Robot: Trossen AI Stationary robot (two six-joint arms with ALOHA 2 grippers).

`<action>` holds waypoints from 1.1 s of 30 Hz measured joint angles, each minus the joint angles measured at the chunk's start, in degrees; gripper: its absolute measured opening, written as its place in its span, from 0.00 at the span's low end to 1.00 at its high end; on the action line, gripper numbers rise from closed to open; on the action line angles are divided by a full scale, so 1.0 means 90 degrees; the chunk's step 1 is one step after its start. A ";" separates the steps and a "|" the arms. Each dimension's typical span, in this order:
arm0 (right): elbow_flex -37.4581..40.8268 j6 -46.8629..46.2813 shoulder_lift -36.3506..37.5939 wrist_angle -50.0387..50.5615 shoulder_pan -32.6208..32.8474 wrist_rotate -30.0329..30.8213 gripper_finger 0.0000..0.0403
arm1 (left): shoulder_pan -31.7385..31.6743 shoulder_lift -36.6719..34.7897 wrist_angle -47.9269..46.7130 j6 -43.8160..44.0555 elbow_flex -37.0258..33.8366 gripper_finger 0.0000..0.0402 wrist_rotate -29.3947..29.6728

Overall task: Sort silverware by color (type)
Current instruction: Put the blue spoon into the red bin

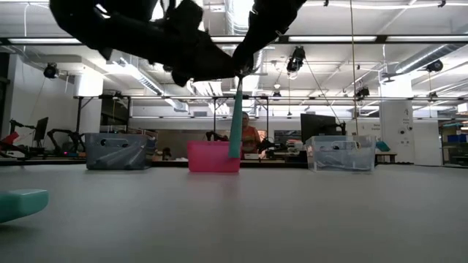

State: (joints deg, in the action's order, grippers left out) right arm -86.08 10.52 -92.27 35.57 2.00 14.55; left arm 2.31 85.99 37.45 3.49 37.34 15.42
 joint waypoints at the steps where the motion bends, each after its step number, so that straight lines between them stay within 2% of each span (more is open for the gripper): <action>1: 0.0000 0.0000 0.0000 0.0014 0.0000 0.0000 0.02 | -0.0009 0.0084 0.0026 -0.0024 0.0079 0.37 0.0000; 8: 0.0000 0.0003 0.0000 0.0090 0.0000 0.0002 0.02 | -0.0027 0.0314 0.0014 -0.0235 0.0384 0.33 -0.0005; 18: 0.0002 0.0000 0.0000 0.0106 0.0003 -0.0002 0.02 | -0.0039 0.0309 0.0005 -0.0191 0.0389 0.02 0.0007; 21: 0.0007 0.0002 -0.0002 0.0065 0.0000 0.0011 0.05 | -0.0039 0.0302 0.0005 -0.0136 0.0384 0.02 0.0007; 28: 0.0010 -0.0073 0.0001 0.0009 -0.0002 0.0114 0.22 | -0.0037 0.0299 0.0000 0.0031 0.0372 0.00 0.0007; 33: 0.0012 -0.0148 0.0071 -0.0049 0.0000 0.0594 0.28 | -0.0037 0.0284 0.0050 0.0172 0.0337 0.00 0.0318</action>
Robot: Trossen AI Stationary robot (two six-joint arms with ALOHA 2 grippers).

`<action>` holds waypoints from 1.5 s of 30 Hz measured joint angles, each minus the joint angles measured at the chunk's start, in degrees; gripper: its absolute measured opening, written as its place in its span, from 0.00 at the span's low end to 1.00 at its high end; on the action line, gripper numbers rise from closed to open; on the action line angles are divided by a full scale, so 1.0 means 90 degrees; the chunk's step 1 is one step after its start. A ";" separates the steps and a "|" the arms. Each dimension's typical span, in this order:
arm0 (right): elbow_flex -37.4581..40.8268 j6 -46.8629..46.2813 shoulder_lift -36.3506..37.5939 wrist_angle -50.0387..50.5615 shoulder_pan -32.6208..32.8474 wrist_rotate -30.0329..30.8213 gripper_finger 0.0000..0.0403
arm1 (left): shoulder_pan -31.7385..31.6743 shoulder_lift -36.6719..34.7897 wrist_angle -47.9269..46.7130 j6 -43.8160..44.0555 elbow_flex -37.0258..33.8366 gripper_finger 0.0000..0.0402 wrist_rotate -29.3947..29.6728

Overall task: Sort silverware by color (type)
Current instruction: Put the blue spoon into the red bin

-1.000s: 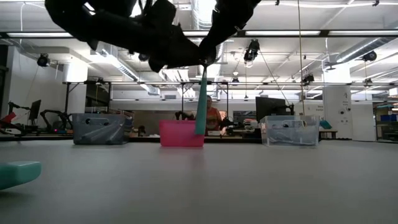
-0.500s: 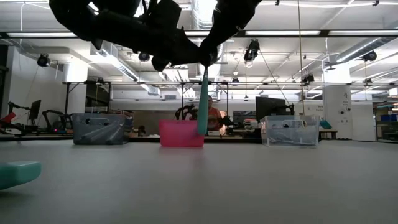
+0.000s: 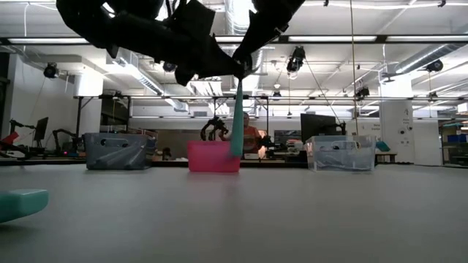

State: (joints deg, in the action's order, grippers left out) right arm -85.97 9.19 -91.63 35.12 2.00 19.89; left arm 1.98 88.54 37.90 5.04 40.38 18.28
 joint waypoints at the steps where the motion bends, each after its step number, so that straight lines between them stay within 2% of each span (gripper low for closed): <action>1: -0.0012 -0.0039 0.0036 -0.0002 0.0000 0.0078 0.29 | 0.0000 -0.0004 -0.0030 0.0009 -0.0021 0.00 0.0137; 8: -0.0155 -0.0613 0.0271 0.0019 -0.0003 0.0249 0.30 | 0.0000 -0.0159 -0.0233 0.0070 -0.0048 0.00 0.1715; 11: -0.0111 -0.0968 0.0415 0.0060 -0.0002 0.0302 0.28 | 0.0000 -0.0306 -0.0225 0.0070 -0.0048 0.00 0.2155; 14: -0.0004 -0.1524 0.0508 0.0048 -0.0003 0.0313 0.27 | 0.0000 -0.0532 -0.0218 0.0070 -0.0047 0.00 0.2227; 19: 0.0299 -0.3141 0.0466 -0.0139 -0.0073 0.0493 0.30 | 0.0000 -0.0974 -0.0298 0.0185 -0.0046 0.00 0.2231; 23: 0.0376 -0.3572 0.0263 -0.0241 -0.0078 0.0805 0.36 | 0.0000 -0.1294 -0.0482 0.0260 -0.0031 0.00 0.2241; 31: 0.0376 -0.3298 -0.0213 -0.1382 -0.0067 0.0877 0.46 | -0.0046 -0.1728 -0.0695 0.0525 -0.0037 0.00 0.2253; 35: 0.0376 -0.2731 -0.0416 -0.1656 0.0066 0.1343 0.47 | -0.0080 -0.1984 -0.0858 0.0519 -0.0043 0.00 0.2267; 38: 0.0379 -0.2397 -0.0503 -0.1813 0.0251 0.1784 0.46 | -0.0113 -0.2157 -0.1053 0.0499 -0.0043 0.00 0.2545; 41: 0.0394 -0.2277 -0.0548 -0.2043 0.0380 0.2122 0.45 | -0.0126 -0.2293 -0.1117 0.0451 -0.0043 0.00 0.2812; 45: 0.0592 -0.2222 -0.0682 -0.2622 0.0418 0.2583 0.45 | -0.0126 -0.2445 -0.1084 0.0449 -0.0043 0.00 0.2819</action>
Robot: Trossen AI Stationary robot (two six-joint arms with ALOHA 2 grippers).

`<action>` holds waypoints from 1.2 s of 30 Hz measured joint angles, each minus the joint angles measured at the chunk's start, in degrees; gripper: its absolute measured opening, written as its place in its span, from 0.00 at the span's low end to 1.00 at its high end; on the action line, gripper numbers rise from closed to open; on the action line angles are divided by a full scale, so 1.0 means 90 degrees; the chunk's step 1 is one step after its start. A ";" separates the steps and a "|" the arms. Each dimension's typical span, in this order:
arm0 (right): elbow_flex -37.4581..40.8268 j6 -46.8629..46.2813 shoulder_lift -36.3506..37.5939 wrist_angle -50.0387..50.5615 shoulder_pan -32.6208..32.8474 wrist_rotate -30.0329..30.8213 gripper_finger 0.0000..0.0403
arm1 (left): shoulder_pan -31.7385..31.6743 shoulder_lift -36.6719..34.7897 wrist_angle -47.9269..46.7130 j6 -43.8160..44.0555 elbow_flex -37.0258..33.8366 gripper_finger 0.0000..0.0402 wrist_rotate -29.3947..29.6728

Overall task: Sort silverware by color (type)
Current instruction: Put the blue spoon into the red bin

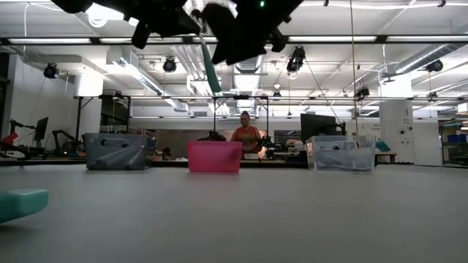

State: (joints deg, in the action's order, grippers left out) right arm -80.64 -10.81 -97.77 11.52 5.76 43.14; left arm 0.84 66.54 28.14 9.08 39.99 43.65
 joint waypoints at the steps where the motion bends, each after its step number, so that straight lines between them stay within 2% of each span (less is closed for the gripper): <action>1: 0.0066 0.0073 -0.0069 -0.0132 0.0000 0.0071 0.45 | 0.0000 -0.0030 -0.0002 0.0000 0.0000 0.00 -0.0002; 11: 0.0892 0.1104 -0.0200 -0.2254 0.0015 0.0392 0.45 | 0.0015 -0.0148 -0.0021 -0.0019 0.0000 0.00 -0.0096; 16: 0.1146 0.1161 -0.0198 -0.3064 -0.0010 0.0390 0.45 | 0.0015 -0.0131 0.0006 0.0024 0.0000 0.00 -0.0234; 32: 0.1290 0.1203 -0.0200 -0.3411 -0.0185 0.0379 0.45 | 0.0015 -0.0114 0.0260 0.0068 0.0039 0.00 -0.0463; 36: 0.1290 0.1205 -0.0200 -0.3410 -0.0189 0.0379 0.40 | 0.0015 -0.0114 0.0263 0.0078 0.0039 0.00 -0.0463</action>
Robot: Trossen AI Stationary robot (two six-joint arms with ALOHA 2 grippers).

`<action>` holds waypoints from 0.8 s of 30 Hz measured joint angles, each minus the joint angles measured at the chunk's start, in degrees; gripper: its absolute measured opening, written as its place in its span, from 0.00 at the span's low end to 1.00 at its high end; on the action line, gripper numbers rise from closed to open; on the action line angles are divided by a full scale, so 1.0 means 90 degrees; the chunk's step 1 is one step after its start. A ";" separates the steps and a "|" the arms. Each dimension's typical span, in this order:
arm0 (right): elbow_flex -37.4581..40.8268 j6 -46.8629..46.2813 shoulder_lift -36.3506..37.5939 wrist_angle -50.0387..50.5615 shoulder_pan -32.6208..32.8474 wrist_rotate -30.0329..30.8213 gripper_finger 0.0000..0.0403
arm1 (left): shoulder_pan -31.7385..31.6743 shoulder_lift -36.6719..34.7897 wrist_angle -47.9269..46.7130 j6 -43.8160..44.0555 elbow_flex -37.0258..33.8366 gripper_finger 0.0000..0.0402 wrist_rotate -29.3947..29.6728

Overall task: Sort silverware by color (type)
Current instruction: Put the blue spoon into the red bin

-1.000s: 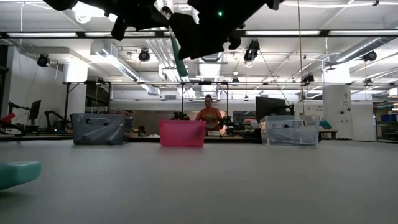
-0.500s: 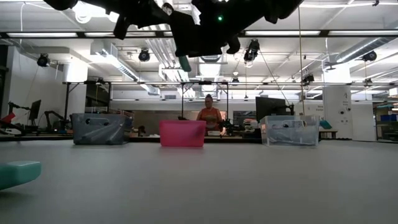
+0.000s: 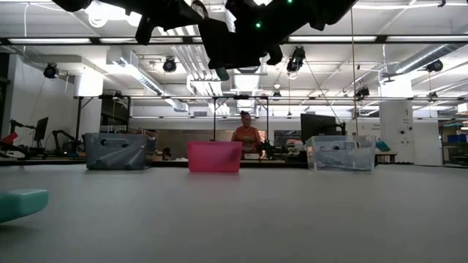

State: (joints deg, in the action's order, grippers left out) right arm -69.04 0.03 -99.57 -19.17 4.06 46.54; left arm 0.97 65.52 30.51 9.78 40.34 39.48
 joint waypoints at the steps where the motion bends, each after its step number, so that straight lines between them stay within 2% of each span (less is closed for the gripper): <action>1: 0.0000 0.0000 0.0000 -0.0001 -0.0005 -0.0002 0.38 | 0.0000 0.0000 0.0005 0.0017 0.0000 0.00 0.0000; 8: 0.0000 0.0000 0.0000 0.0001 -0.0010 0.0006 0.19 | 0.0002 0.0000 0.0011 0.0042 0.0000 0.00 -0.0005; 19: 0.0000 -0.0264 0.0101 0.0409 -0.0010 -0.0078 0.18 | 0.0000 0.0000 -0.0158 -0.0086 0.0002 0.00 -0.0021; 24: 0.0000 -0.0509 0.0257 0.0709 -0.0024 -0.0342 0.18 | 0.0000 0.0000 -0.0184 -0.0271 0.0002 0.02 -0.0020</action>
State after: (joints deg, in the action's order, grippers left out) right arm -69.04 -4.55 -97.26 -12.78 3.84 43.46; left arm 0.97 65.52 28.85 7.34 40.36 39.30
